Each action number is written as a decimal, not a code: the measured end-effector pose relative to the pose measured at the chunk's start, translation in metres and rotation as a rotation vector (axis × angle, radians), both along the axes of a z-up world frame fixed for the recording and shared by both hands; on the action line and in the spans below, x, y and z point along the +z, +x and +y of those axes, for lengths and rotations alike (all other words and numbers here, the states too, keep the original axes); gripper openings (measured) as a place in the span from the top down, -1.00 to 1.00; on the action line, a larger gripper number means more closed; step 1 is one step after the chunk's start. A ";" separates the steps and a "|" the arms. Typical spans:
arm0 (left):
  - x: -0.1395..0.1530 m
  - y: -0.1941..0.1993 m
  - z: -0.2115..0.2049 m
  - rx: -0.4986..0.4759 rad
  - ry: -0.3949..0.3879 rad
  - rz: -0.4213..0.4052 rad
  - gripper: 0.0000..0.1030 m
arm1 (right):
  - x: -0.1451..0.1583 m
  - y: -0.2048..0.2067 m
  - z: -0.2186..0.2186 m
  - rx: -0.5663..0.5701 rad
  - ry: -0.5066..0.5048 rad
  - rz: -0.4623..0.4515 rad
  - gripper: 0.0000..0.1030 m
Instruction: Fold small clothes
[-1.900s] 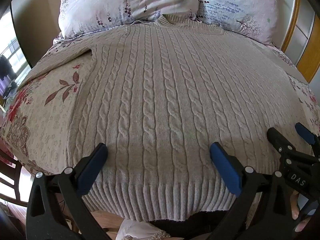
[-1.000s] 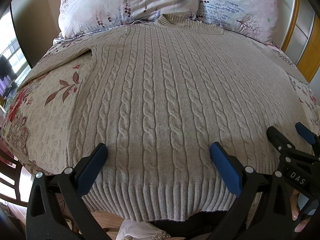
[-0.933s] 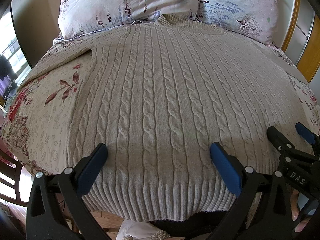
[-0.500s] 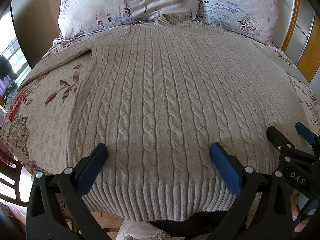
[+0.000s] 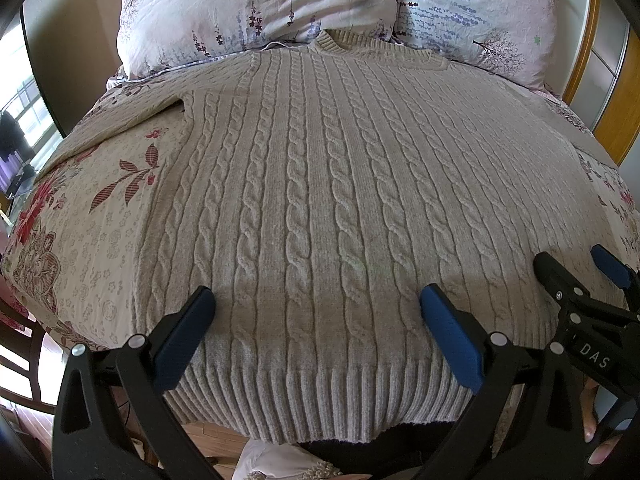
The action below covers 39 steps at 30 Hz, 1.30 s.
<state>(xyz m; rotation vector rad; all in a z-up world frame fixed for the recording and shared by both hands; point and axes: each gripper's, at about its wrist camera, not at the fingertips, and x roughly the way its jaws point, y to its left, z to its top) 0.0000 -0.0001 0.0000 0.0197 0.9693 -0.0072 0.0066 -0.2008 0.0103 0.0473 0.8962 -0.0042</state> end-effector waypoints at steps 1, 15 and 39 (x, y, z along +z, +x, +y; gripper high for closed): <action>0.000 0.000 0.000 0.000 0.000 0.000 -0.97 | 0.000 0.000 0.000 0.000 0.000 0.000 -0.97; 0.000 0.000 0.000 0.000 0.000 0.000 -0.97 | 0.000 0.000 0.000 0.000 -0.001 -0.001 -0.97; 0.001 0.005 -0.001 -0.005 0.004 0.041 -0.97 | 0.001 0.002 -0.002 0.035 -0.003 0.006 -0.97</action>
